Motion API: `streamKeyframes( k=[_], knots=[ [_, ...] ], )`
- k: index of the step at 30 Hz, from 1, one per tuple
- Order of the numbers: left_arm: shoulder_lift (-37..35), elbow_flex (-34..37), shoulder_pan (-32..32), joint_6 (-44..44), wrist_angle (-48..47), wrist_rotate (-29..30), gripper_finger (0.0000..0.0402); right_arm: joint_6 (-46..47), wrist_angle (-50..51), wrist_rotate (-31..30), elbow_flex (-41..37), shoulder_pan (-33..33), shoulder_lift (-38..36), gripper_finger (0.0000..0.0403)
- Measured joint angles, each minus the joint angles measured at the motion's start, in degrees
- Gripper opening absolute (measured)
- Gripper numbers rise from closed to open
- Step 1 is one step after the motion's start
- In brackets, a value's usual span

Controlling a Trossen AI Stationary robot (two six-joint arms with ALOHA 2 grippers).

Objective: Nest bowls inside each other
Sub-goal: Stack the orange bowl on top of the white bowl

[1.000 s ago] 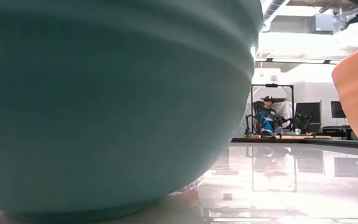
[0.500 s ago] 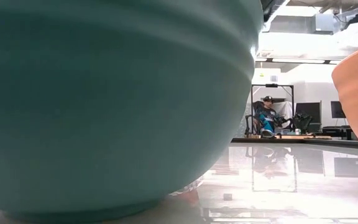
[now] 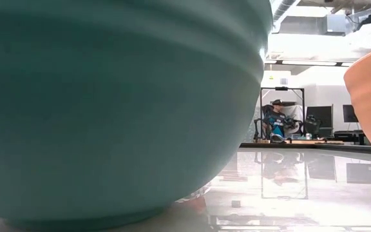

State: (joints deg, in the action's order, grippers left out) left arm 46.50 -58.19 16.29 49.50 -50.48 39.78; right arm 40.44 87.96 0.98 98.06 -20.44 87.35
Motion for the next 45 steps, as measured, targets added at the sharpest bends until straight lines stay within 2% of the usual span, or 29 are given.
streamKeyframes(
  k=[5, 9, 18, 28, 39, 45],
  knots=[
    [0.0, 0.0, 0.0, -1.0, 0.0, -0.4, 0.0185, 7.0, -3.7, -1.6, -6.2, -4.9, -0.1, 0.0217],
    [0.0, 0.0, 0.0, -1.9, -0.1, -0.8, 0.0185, 9.7, -10.8, -1.3, -12.3, -7.7, -0.1, 0.0232],
    [0.0, 0.0, 0.0, -3.3, -0.2, -4.9, 0.0185, 11.2, -30.0, 0.1, -24.7, -10.3, -0.2, 0.0232],
    [0.0, 0.0, 0.0, -3.1, -0.2, -5.5, 0.0185, 11.1, -45.4, 2.2, -36.3, -12.3, -0.2, 0.0232],
    [0.0, 0.0, 0.0, -2.2, -1.2, -5.4, 0.0185, 12.1, -56.1, 2.3, -43.3, -12.9, 1.1, 0.0232],
    [0.0, 0.0, 0.0, -1.8, -1.6, -5.4, 0.0185, 12.2, -56.0, 2.7, -44.1, -12.9, 4.1, 0.0217]
  ],
)
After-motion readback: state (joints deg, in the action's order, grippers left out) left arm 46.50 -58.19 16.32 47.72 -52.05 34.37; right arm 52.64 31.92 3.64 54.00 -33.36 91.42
